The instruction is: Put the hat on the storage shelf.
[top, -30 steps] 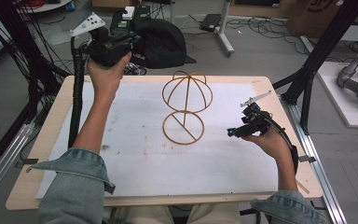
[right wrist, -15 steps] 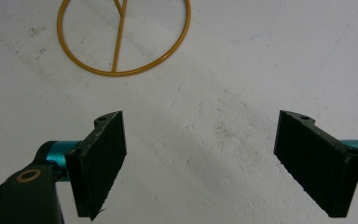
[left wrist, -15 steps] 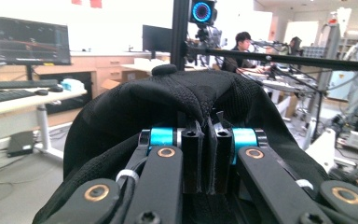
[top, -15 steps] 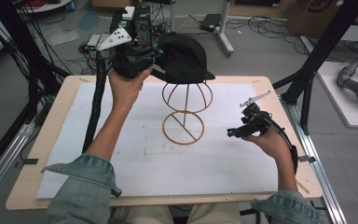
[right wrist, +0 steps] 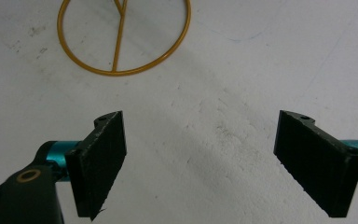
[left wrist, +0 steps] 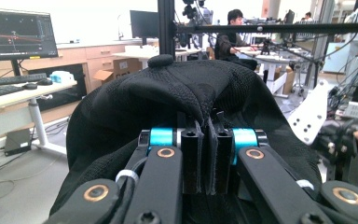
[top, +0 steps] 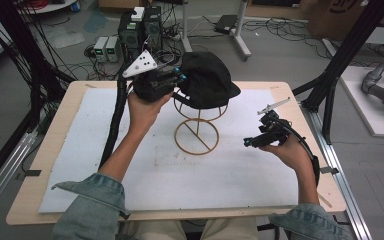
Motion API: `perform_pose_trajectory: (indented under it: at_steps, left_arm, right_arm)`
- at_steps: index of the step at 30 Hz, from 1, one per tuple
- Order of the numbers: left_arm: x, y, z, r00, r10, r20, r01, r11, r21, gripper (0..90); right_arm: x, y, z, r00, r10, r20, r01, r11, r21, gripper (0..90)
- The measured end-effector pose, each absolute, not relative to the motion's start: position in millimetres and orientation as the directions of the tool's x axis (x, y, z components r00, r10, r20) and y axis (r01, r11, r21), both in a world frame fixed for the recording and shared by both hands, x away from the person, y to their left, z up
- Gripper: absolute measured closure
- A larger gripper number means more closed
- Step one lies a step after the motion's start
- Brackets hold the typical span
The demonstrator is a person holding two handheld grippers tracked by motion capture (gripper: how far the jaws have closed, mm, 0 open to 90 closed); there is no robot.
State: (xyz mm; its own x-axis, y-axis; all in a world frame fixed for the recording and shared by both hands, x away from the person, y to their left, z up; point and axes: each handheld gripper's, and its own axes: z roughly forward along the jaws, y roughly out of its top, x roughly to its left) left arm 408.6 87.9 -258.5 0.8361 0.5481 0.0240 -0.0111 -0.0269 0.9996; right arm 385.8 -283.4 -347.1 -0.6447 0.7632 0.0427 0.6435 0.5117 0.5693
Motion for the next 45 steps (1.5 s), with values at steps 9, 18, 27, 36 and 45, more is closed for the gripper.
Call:
perform_pose_trajectory:
  at_steps: [9, 18, 27, 36, 45]
  left_arm:
    - [407, 82, -274, 0.837, 0.545, 0.049, -0.016, -0.064, 0.998, 84.6]
    - [405, 86, -279, 0.836, 0.547, 0.043, -0.009, -0.065, 0.998, 82.3]
    - [401, 97, -285, 0.816, 0.577, 0.029, 0.012, -0.067, 0.998, 61.5]
    - [393, 122, -286, 0.781, 0.625, 0.01, 0.003, -0.02, 1.0, 51.8]
    - [385, 157, -294, 0.719, 0.695, -0.019, 0.059, -0.034, 0.998, 46.2]
  right_arm:
    - [386, -282, -348, -0.646, 0.762, 0.046, 0.646, 0.515, 0.563, 16.5]
    - [387, -282, -349, -0.647, 0.761, 0.047, 0.649, 0.517, 0.559, 16.5]
    - [387, -282, -349, -0.644, 0.764, 0.048, 0.651, 0.514, 0.559, 16.5]
    - [388, -281, -350, -0.645, 0.763, 0.045, 0.65, 0.517, 0.557, 16.5]
    - [389, -280, -350, -0.64, 0.767, 0.047, 0.652, 0.51, 0.56, 16.5]
